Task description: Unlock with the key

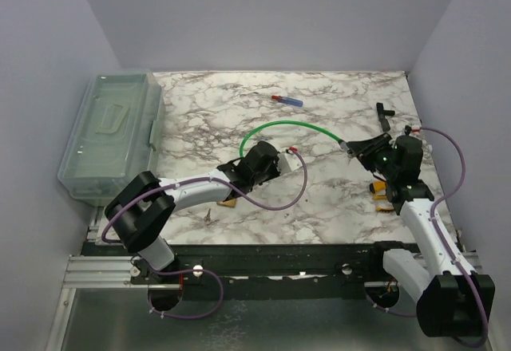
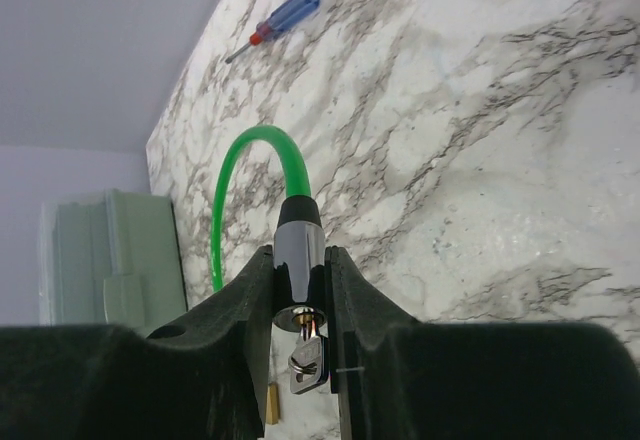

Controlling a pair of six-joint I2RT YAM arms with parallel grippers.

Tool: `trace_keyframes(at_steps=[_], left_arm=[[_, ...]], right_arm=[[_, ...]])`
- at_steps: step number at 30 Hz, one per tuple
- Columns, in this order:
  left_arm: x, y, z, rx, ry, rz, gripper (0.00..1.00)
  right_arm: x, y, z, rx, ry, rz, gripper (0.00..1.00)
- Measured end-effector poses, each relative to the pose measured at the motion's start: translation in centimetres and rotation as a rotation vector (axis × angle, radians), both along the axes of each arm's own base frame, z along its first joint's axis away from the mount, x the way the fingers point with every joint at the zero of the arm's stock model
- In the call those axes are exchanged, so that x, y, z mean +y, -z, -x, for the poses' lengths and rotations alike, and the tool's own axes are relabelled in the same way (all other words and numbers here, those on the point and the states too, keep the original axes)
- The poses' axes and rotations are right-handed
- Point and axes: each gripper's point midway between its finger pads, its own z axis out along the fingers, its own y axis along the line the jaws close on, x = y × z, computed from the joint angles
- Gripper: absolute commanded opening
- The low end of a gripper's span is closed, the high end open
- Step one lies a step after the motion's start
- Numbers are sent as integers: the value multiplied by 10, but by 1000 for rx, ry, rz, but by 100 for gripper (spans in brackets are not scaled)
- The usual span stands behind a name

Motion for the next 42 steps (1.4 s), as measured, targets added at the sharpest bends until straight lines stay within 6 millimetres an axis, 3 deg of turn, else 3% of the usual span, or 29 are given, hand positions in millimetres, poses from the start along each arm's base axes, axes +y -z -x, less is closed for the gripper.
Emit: trace_keyframes(at_steps=[4,11,13,16,17,19,21,24,30,33,37,40,42], left_arm=[[18,8,-28,-54,-77,-48,0],[63,43,-76,-73,-259,-194,2],[80,49,-91,-80,-325,-230,10],[113,48,-110,-94,-438,-262,43],[124,47,-114,-98,-471,-271,48],[147,42,-125,-106,-548,-275,54],[158,40,-129,-108,-589,-270,55],[157,38,-130,-107,-595,-261,54],[145,44,-125,-67,-574,-224,39],[134,47,-121,-29,-548,-190,39],[113,45,-112,-3,-495,-147,52],[96,34,-103,5,-470,-96,68],[89,21,-100,4,-475,-48,73]], right_arm=[[-16,12,2,23,33,-22,0],[0,46,12,84,-36,-99,0],[3,55,15,102,-44,-119,0],[2,64,15,114,-35,-138,0],[2,66,14,116,-33,-142,0],[2,71,9,124,-33,-148,0],[4,78,5,148,-40,-159,0],[5,83,0,160,-49,-170,0],[8,74,-8,125,-64,-185,0],[8,71,-8,113,-65,-184,0],[8,61,-8,77,-69,-177,0],[7,52,-6,43,-79,-157,0],[7,47,-3,25,-86,-137,0]])
